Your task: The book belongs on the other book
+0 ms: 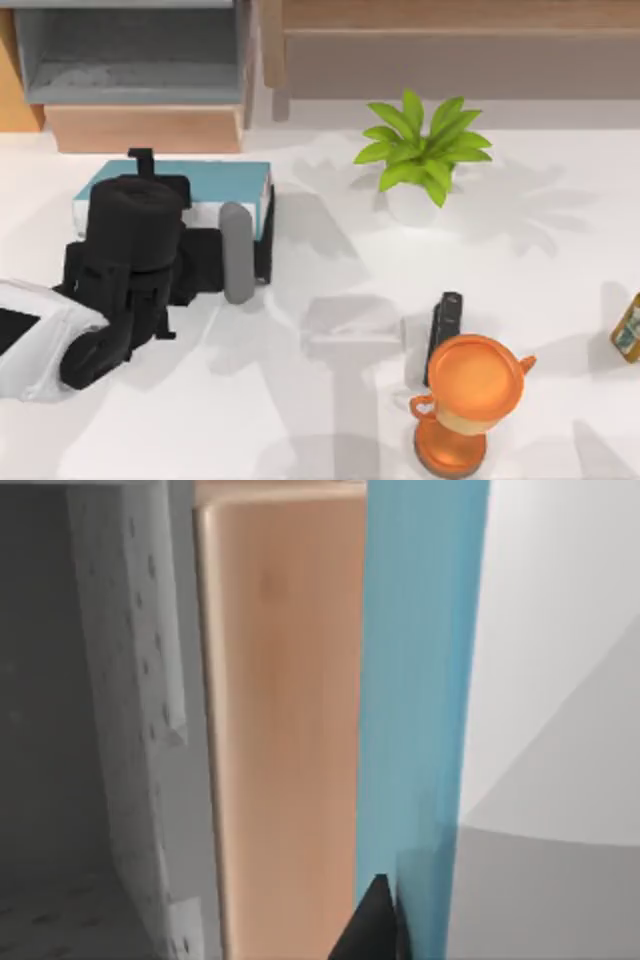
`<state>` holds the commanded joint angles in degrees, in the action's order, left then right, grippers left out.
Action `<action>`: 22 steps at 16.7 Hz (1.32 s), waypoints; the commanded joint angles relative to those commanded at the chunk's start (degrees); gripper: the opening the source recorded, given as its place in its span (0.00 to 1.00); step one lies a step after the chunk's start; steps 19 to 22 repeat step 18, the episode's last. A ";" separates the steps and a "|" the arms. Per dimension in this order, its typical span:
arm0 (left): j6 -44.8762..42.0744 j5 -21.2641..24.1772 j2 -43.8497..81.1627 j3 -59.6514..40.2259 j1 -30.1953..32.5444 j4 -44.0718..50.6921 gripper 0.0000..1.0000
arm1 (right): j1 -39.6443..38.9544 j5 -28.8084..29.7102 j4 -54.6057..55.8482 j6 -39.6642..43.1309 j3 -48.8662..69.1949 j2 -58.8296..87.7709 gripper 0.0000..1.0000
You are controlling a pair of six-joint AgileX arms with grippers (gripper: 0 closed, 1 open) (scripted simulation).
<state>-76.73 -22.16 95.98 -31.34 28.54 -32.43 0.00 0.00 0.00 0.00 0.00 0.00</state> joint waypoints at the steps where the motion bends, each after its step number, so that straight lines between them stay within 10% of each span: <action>1: 0.00 0.00 0.00 0.00 0.00 0.00 0.15 | 0.00 0.00 0.00 0.00 0.00 0.00 1.00; 12: 0.00 0.00 0.00 0.00 0.00 0.00 0.98 | 0.00 0.00 0.00 0.00 0.00 0.00 1.00; 22: 0.00 0.00 0.00 0.00 0.00 0.00 1.00 | 0.00 0.00 0.00 0.00 0.00 0.00 1.00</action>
